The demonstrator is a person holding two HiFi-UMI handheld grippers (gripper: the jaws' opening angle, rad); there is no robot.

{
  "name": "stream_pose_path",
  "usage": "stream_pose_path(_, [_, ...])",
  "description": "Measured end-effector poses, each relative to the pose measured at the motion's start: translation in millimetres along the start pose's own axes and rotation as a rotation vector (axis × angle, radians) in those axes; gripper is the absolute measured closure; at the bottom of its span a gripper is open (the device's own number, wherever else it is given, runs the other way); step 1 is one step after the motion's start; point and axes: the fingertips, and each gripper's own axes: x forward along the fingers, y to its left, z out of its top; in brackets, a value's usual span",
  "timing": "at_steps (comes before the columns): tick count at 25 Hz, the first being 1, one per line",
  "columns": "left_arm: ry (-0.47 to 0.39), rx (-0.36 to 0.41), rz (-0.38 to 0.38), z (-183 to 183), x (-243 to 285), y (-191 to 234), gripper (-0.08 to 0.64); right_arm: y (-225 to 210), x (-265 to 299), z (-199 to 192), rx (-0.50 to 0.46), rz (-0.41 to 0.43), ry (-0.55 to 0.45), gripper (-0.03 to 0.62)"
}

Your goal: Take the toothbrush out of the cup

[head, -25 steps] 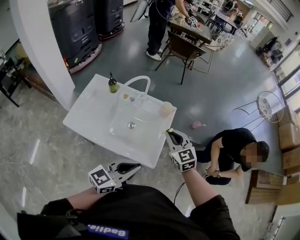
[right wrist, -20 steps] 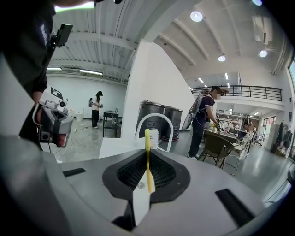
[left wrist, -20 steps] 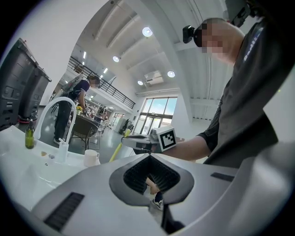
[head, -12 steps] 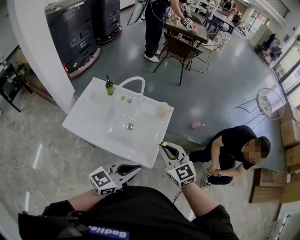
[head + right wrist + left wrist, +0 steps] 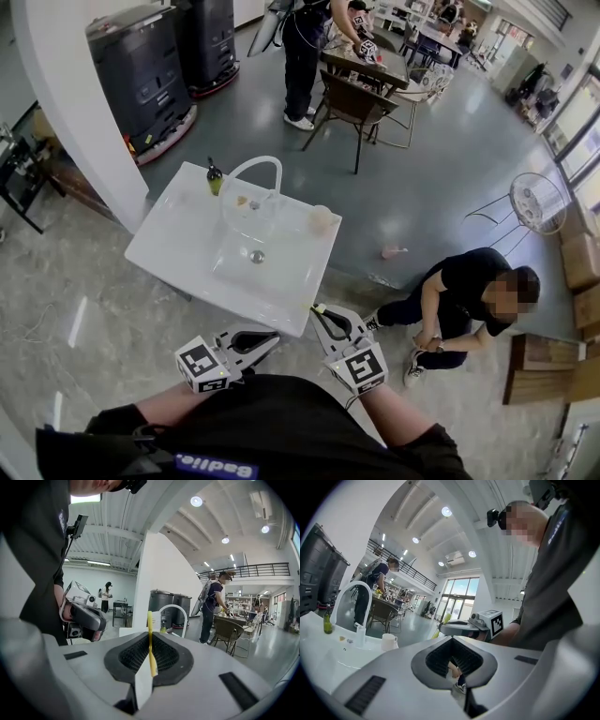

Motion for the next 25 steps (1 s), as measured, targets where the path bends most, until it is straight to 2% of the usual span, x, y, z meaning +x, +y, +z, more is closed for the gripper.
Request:
stream_pose_path(2, [0.001, 0.003, 0.004, 0, -1, -2, 0.554, 4, -4, -2, -0.007, 0.002, -0.011, 0.565])
stream_pose_path(13, [0.024, 0.024, -0.004, -6, -1, -11, 0.553, 34, -19, -2, 0.098, 0.021, -0.036, 0.563])
stream_pose_path(25, [0.025, 0.035, -0.016, -7, 4, -16, 0.554, 44, -25, -12, 0.112, 0.026, -0.043, 0.563])
